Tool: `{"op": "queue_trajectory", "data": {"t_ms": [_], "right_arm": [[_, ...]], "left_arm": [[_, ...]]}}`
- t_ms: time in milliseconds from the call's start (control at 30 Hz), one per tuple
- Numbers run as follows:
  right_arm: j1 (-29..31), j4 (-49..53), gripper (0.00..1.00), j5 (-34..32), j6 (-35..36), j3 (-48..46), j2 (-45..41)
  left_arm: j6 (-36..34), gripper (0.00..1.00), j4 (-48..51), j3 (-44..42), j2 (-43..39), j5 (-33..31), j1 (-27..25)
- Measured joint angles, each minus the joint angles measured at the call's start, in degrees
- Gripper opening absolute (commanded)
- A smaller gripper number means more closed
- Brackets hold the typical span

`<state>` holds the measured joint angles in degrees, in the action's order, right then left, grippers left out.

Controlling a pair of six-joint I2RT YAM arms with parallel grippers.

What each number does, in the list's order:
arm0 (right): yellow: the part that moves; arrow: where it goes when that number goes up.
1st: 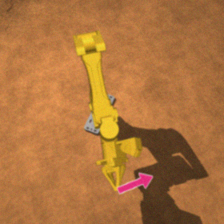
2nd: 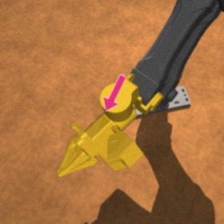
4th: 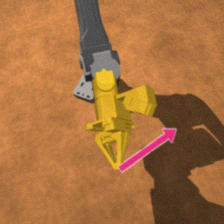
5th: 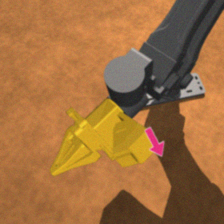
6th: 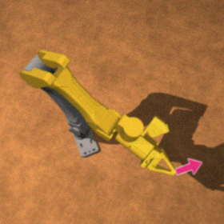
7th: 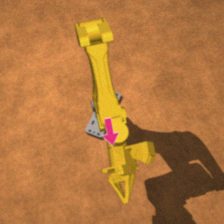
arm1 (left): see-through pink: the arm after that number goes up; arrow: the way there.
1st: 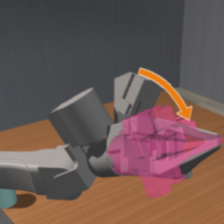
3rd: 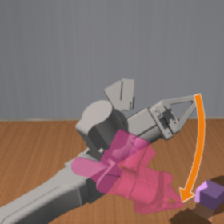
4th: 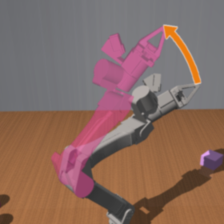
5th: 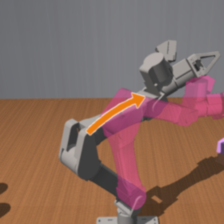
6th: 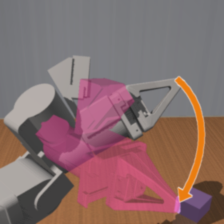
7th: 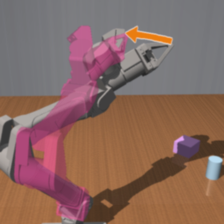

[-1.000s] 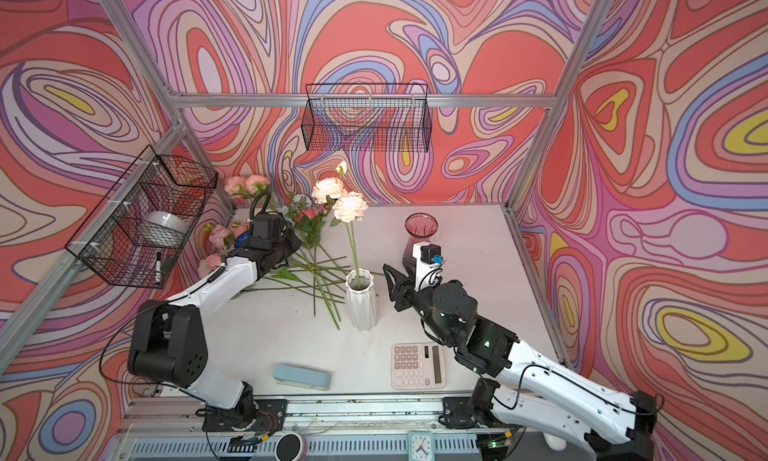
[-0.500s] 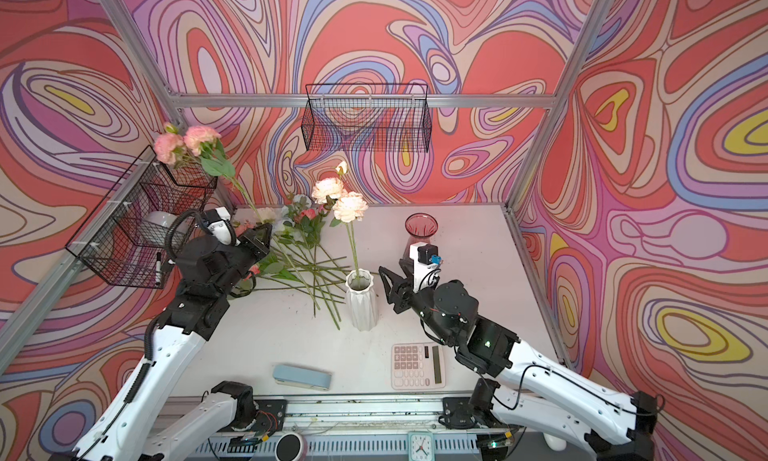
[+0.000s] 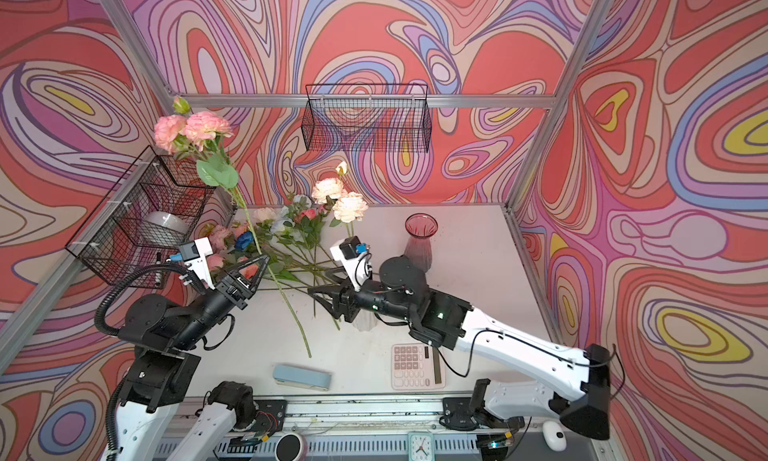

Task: Arrange the flowers into the vase
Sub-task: 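Lift the pink rose with the left gripper while the right grasps its stem, then lower the pink rose stem into the white vase with the right gripper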

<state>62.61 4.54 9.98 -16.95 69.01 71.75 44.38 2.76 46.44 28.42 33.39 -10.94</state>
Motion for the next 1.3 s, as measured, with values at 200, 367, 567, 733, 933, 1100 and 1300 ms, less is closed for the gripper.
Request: {"op": "queue_trajectory", "data": {"t_ms": [200,367,567,733,933,1100,1300], "right_arm": [[1.22,0.22,0.65,4.52,-0.17,6.78,6.05],[2.01,0.17,0.50,8.31,-0.70,10.10,9.20],[3.50,0.15,0.00,11.30,-0.90,10.88,10.67],[3.58,-1.01,0.00,9.66,-0.81,8.35,8.24],[3.96,-1.09,0.00,0.98,1.33,2.29,-1.88],[3.91,-1.22,0.00,-11.39,5.73,0.74,-11.41],[3.91,-2.51,0.00,-24.41,13.77,2.27,-13.51]], "left_arm": [[0.00,0.00,-1.16,-1.22,-3.19,8.61,0.00],[1.25,0.00,-4.20,-1.22,-3.15,13.35,0.00],[4.68,0.18,-9.70,-1.20,-0.59,16.81,0.00],[7.13,0.78,-13.42,-0.42,0.96,17.05,-0.11],[6.69,0.90,-12.28,1.95,0.74,12.87,-0.11],[1.92,0.95,-5.90,2.54,-4.35,5.33,-0.11],[-1.95,0.95,-0.24,0.96,-7.89,-0.39,-0.11]]}}
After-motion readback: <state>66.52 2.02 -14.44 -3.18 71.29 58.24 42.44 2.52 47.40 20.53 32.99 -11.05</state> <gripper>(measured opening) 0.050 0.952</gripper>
